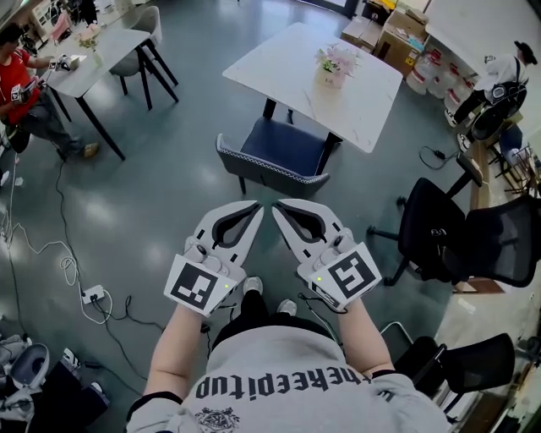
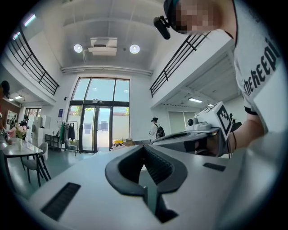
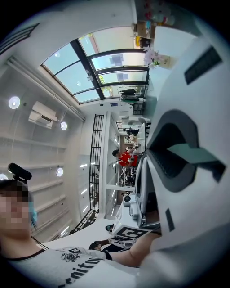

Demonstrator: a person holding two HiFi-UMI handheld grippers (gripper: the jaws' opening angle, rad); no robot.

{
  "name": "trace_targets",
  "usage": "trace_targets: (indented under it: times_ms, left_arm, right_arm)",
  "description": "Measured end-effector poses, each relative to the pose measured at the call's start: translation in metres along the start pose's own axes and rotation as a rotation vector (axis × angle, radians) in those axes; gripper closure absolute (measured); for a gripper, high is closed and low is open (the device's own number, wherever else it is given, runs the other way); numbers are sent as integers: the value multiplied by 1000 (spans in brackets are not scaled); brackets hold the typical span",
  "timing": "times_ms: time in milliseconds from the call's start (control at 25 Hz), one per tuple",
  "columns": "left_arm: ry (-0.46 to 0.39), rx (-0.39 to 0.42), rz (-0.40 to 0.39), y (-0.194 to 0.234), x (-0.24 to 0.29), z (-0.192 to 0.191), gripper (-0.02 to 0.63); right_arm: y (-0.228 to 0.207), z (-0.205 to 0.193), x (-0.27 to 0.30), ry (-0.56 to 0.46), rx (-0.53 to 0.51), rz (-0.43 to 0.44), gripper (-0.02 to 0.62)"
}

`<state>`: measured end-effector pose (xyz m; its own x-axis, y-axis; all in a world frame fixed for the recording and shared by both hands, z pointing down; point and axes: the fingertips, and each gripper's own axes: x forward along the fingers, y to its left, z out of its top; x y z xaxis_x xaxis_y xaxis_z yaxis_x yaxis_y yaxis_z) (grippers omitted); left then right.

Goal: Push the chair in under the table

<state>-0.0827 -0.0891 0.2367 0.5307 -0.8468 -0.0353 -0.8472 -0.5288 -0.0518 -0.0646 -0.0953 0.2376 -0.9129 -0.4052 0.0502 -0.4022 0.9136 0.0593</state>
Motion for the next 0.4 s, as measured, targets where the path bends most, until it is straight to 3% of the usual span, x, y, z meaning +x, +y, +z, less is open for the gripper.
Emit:
trace_targets:
  times_ms: [400]
  left_arm:
    - [-20,-4,-27,2,1,6,591]
  right_arm:
    - [-1,6,0,-9,-5,-23,584]
